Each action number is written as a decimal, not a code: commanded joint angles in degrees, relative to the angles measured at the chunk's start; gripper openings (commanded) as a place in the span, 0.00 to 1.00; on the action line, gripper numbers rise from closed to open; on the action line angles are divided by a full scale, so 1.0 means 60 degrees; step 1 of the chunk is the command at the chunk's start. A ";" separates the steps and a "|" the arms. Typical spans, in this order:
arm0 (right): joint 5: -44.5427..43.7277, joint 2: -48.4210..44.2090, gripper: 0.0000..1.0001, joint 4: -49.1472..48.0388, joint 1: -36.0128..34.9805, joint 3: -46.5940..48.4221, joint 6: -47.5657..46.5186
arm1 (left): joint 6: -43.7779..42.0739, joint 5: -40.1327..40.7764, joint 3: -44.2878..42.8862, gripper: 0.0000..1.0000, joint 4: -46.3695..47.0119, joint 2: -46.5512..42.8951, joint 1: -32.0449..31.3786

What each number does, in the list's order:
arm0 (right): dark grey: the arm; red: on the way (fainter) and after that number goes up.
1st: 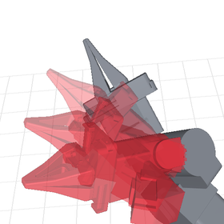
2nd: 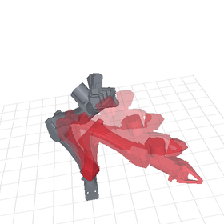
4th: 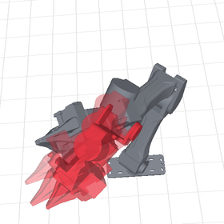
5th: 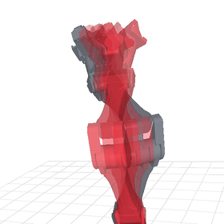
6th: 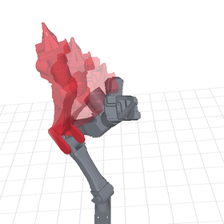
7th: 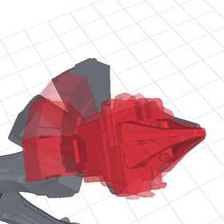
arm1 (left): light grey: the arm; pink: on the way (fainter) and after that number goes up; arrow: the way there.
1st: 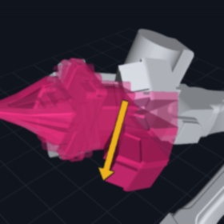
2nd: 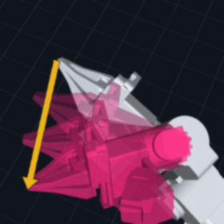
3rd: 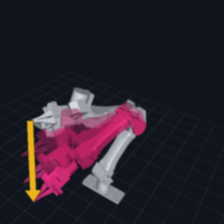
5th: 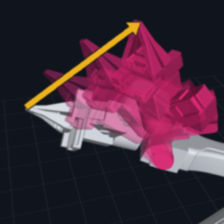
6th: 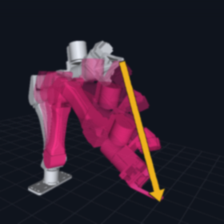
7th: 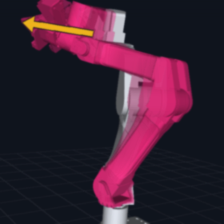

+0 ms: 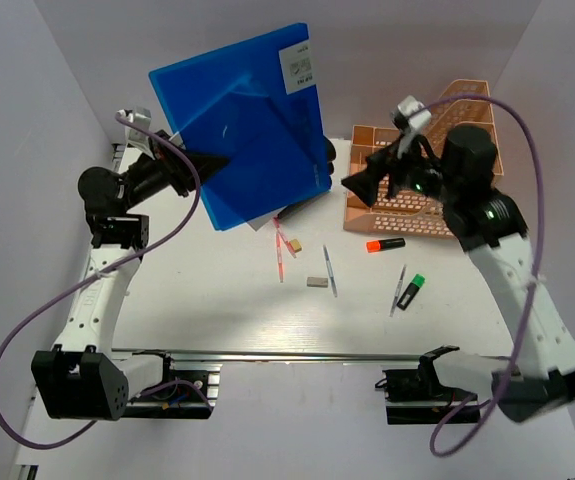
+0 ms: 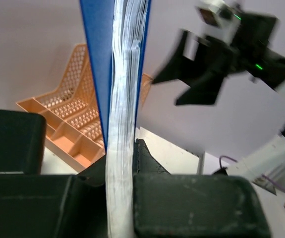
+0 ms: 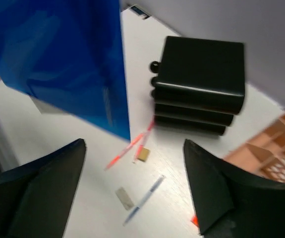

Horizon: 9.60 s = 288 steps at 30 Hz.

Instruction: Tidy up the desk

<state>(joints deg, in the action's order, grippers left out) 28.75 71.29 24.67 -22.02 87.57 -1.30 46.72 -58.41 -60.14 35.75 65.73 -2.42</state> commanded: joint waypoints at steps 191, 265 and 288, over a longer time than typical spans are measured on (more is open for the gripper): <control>-0.6989 -0.7618 0.00 -0.3803 0.0228 -0.5967 -0.3255 | -0.3626 0.5238 -1.1539 0.00 0.4150 1.3331 -0.6731; -0.1498 -0.6624 0.19 0.1029 0.0271 -0.5396 -0.3021 | -0.5121 0.9439 0.0938 0.53 -0.6890 -0.1167 -0.6614; 0.1287 -0.1628 0.00 0.0212 0.0256 -0.7313 -0.3006 | -0.5382 0.7675 -0.1371 0.70 -0.9914 0.2548 -0.2734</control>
<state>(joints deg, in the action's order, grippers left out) 34.00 60.75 31.48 -20.64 45.41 -19.59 18.57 -1.45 -63.99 -27.70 79.22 -22.85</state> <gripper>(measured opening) 0.017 0.719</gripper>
